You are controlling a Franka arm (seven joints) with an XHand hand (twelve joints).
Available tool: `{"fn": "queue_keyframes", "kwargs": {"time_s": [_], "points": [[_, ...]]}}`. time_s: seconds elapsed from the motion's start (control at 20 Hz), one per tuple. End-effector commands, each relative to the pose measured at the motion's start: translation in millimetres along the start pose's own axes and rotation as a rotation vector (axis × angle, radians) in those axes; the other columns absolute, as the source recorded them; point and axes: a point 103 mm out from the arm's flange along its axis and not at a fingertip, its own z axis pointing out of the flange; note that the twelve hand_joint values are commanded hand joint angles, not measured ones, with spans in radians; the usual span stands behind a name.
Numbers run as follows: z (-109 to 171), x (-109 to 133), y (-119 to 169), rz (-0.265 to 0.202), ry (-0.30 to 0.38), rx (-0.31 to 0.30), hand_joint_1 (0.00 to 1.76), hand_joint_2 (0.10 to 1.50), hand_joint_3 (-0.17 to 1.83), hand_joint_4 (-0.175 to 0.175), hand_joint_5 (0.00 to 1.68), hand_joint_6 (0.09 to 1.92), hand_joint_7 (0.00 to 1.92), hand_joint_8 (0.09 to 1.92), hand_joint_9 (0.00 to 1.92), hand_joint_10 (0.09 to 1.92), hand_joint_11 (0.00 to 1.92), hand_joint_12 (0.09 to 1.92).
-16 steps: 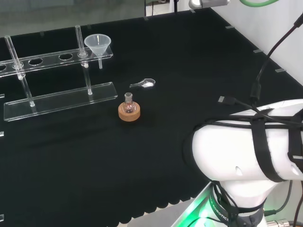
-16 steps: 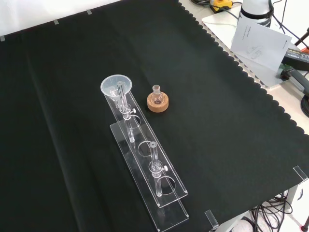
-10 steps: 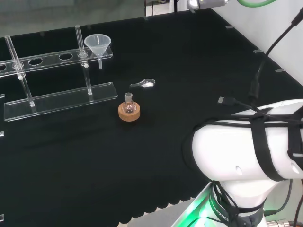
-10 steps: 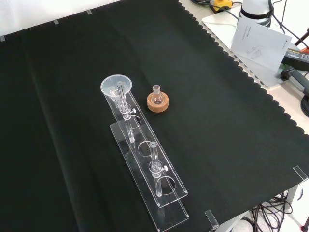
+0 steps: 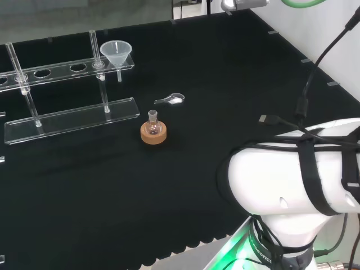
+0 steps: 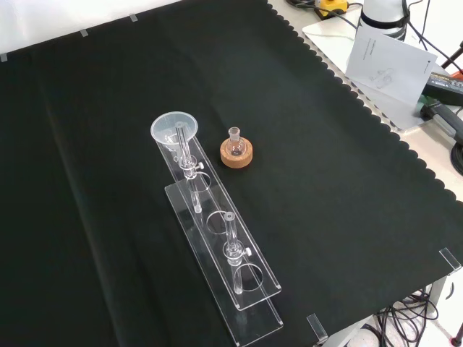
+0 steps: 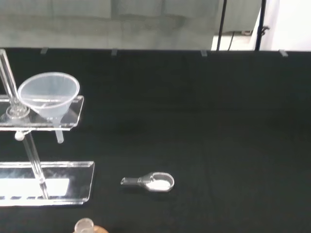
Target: Pick up the funnel from the transparent funnel stand.
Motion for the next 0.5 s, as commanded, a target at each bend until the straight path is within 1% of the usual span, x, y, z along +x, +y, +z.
{"fn": "queue_keyframes", "kwargs": {"time_s": [0.05, 0.2, 0.35, 0.5], "points": [[9.1, 1.8, 22.2, 0.043, -0.04, 0.025, 0.0, 1.16, 0.41, 0.022, 0.22, 0.09, 0.0, 0.28, 0.07, 0.64, 0.03, 1.37], [13.9, 5.0, 34.1, 0.046, -0.053, 0.03, 0.0, 1.16, 0.41, 0.02, 0.22, 0.09, 0.0, 0.28, 0.07, 0.64, 0.03, 1.37], [20.6, 10.3, 47.9, 0.032, -0.049, 0.045, 0.0, 1.16, 0.4, 0.016, 0.23, 0.09, 0.0, 0.3, 0.08, 0.64, 0.03, 1.38], [28.8, 17.9, 71.2, 0.025, -0.061, 0.074, 0.0, 1.16, 0.38, 0.012, 0.25, 0.09, 0.01, 0.33, 0.09, 0.64, 0.04, 1.38]]}}
